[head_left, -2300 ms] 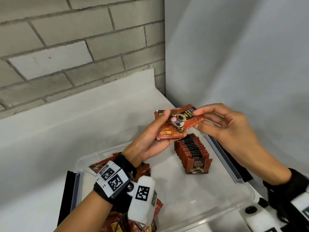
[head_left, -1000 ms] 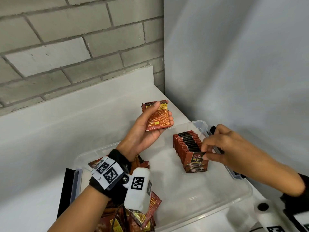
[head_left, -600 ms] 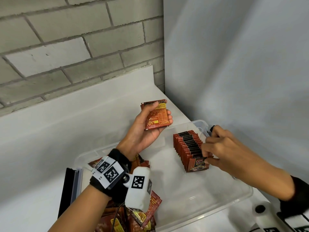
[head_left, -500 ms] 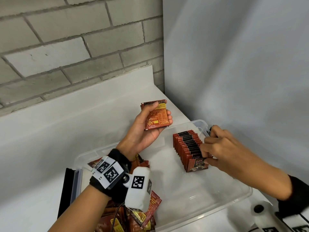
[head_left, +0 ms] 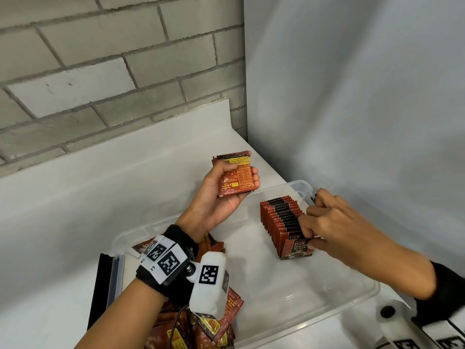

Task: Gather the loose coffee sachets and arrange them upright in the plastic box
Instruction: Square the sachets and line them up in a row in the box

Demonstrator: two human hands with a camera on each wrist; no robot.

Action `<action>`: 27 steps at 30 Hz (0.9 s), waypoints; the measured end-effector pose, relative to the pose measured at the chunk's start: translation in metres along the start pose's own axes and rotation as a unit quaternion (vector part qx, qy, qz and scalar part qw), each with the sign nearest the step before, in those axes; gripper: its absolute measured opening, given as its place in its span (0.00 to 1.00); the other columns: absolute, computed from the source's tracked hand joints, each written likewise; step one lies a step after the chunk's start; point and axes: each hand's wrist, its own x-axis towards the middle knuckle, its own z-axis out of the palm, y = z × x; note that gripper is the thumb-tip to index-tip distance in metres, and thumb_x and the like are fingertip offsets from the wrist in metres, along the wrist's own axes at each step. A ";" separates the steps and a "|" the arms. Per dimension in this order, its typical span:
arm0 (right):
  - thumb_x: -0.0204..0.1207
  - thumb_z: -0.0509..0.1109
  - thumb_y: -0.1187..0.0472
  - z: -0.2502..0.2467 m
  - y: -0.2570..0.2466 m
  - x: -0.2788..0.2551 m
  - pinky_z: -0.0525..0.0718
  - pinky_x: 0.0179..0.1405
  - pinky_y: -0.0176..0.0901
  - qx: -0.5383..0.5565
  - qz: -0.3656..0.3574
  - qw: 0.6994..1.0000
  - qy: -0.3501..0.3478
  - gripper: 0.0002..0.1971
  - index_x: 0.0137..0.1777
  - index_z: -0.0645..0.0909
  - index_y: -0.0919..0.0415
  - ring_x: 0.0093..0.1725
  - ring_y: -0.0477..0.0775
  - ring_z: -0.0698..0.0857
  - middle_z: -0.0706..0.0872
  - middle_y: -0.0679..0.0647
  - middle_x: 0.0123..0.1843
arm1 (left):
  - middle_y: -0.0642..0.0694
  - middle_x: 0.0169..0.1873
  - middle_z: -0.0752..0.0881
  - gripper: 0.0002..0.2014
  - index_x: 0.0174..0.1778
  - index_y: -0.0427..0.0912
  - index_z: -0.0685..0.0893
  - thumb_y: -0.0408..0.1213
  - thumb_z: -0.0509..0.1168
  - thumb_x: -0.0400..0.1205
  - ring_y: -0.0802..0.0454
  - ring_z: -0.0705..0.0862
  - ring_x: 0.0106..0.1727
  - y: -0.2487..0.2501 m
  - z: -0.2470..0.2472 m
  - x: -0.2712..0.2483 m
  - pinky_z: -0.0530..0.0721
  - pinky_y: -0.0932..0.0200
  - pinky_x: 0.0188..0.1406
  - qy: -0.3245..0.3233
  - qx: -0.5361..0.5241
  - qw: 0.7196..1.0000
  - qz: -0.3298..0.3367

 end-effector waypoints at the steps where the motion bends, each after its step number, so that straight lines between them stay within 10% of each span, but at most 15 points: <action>1: 0.39 0.90 0.57 0.000 0.000 0.000 0.65 0.33 0.37 0.001 0.000 1.000 -0.001 0.25 0.26 0.74 0.50 0.39 0.45 0.58 0.72 0.39 0.25 | 0.35 0.40 0.85 0.21 0.66 0.32 0.76 0.33 0.59 0.76 0.45 0.87 0.40 0.000 0.001 0.000 0.88 0.55 0.40 0.002 0.003 1.000 0.000; 7: 0.41 0.90 0.53 0.002 0.004 0.002 0.68 0.34 0.36 0.031 0.008 0.999 0.003 0.24 0.29 0.76 0.49 0.42 0.43 0.54 0.68 0.36 0.29 | 0.36 0.36 0.88 0.11 0.58 0.32 0.78 0.30 0.57 0.82 0.46 0.89 0.38 0.000 0.000 0.000 0.90 0.55 0.40 0.024 0.037 0.999 -0.005; 11: 0.63 0.81 0.47 -0.009 0.006 0.008 0.67 0.44 0.33 0.128 0.076 0.988 -0.039 0.13 0.41 0.83 0.51 0.43 0.44 0.59 0.79 0.38 0.37 | 0.39 0.38 0.89 0.11 0.58 0.34 0.79 0.31 0.62 0.80 0.47 0.89 0.40 -0.001 0.000 0.000 0.90 0.55 0.41 0.029 0.080 0.996 0.001; 23: 0.55 0.75 0.38 -0.035 -0.006 0.035 0.81 0.46 0.37 0.550 0.243 0.798 0.037 0.24 0.50 0.84 0.50 0.41 0.42 0.84 0.88 0.46 0.44 | 0.44 0.45 0.90 0.18 0.61 0.39 0.81 0.27 0.66 0.75 0.51 0.90 0.47 -0.009 0.006 -0.003 0.87 0.60 0.44 -0.053 0.146 0.988 0.018; 27: 0.58 0.76 0.42 -0.034 -0.011 0.040 0.85 0.47 0.42 0.566 0.245 0.785 0.066 0.21 0.47 0.85 0.55 0.43 0.51 0.88 0.90 0.48 0.43 | 0.40 0.52 0.89 0.20 0.62 0.40 0.83 0.27 0.73 0.73 0.47 0.89 0.53 -0.017 0.008 -0.005 0.87 0.56 0.50 -0.089 0.151 0.984 0.000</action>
